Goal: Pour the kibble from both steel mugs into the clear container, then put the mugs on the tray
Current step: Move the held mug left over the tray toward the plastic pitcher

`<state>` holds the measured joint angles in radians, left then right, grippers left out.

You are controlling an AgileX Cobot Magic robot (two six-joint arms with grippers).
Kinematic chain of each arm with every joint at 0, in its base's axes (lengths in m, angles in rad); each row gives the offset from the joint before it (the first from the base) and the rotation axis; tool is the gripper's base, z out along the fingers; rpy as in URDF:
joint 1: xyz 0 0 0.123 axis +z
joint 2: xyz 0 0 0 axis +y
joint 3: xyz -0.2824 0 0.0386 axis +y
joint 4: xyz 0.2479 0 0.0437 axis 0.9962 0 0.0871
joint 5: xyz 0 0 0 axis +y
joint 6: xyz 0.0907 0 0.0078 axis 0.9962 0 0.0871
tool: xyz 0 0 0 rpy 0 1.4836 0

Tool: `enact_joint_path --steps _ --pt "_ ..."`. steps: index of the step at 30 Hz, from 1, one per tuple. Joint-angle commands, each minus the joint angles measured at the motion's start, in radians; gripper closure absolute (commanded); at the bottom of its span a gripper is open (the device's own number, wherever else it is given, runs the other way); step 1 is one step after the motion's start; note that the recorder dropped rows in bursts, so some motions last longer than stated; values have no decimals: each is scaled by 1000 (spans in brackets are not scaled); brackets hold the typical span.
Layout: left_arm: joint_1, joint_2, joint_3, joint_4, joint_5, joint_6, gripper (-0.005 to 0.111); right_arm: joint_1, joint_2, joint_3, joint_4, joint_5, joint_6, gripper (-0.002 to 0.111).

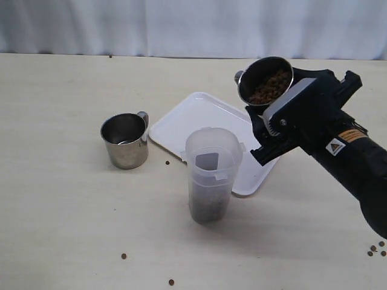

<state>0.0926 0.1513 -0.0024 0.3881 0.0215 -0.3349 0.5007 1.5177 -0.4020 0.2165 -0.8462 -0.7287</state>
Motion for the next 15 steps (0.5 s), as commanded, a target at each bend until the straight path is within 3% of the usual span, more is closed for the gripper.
enact_joint_path --steps 1,15 --pt "2 -7 2 -1 -5 -3 107 1 -11 3 -47 -44 15 103" --pt "2 -7 2 -1 -5 -3 107 1 -11 30 -115 -39 -7 103"
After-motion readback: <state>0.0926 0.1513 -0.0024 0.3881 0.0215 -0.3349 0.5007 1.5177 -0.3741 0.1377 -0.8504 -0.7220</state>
